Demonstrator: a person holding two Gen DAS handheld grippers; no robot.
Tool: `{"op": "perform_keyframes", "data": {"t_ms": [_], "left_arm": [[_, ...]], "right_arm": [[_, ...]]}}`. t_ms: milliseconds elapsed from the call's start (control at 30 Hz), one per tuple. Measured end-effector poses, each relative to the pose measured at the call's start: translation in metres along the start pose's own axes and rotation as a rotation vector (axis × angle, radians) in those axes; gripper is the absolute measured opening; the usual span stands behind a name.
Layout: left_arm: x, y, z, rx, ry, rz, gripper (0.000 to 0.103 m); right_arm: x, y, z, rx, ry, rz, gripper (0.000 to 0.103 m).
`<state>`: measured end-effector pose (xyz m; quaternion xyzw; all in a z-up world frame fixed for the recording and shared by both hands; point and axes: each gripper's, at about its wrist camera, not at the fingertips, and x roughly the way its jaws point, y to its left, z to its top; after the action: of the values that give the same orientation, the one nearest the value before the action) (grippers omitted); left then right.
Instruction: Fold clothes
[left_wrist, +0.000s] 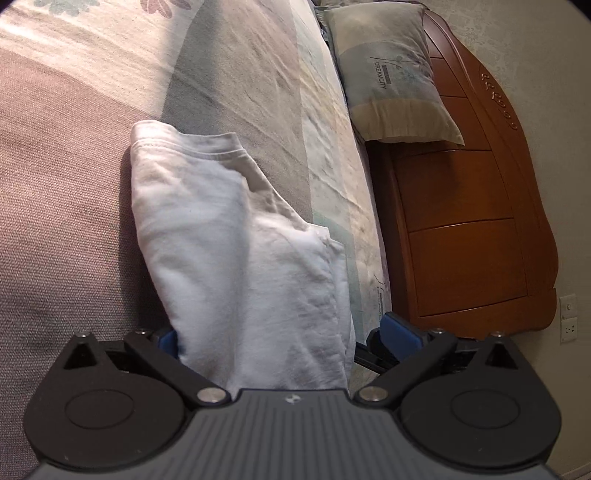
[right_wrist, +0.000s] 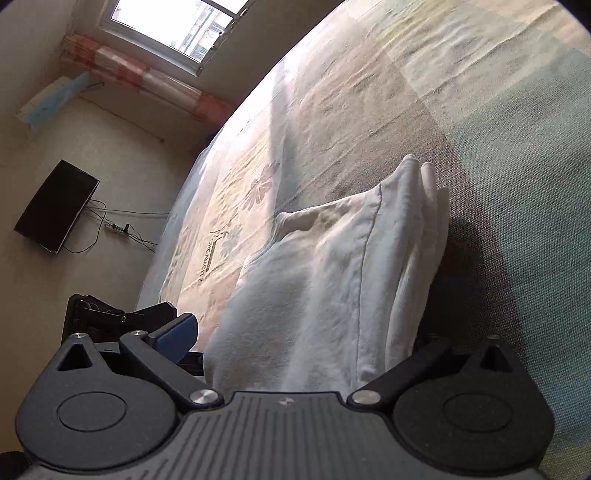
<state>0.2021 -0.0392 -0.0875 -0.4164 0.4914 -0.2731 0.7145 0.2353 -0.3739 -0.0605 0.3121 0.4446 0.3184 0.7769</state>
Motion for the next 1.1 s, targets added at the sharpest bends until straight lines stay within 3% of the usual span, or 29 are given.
{"op": "perform_keyframes", "data": {"t_ms": [367,633,833,1100], "left_arm": [[0.004,-0.031,-0.002,0.056,0.019,-0.08,0.101],[0.03,-0.054,-0.001,0.075,0.057,-0.106,0.101],[0.072,-0.092,0.006,0.122,0.1,-0.132,0.101],[0.163,-0.146,0.017,0.165,0.172,-0.19,0.101]], "right_arm": [[-0.021,0.023,-0.001,-0.128,-0.003,0.003,0.103],[-0.051,0.03,0.007,-0.211,-0.045,-0.034,0.103],[-0.084,0.019,0.019,-0.251,-0.078,-0.092,0.103],[-0.141,-0.012,0.056,-0.301,-0.146,-0.204,0.103]]}}
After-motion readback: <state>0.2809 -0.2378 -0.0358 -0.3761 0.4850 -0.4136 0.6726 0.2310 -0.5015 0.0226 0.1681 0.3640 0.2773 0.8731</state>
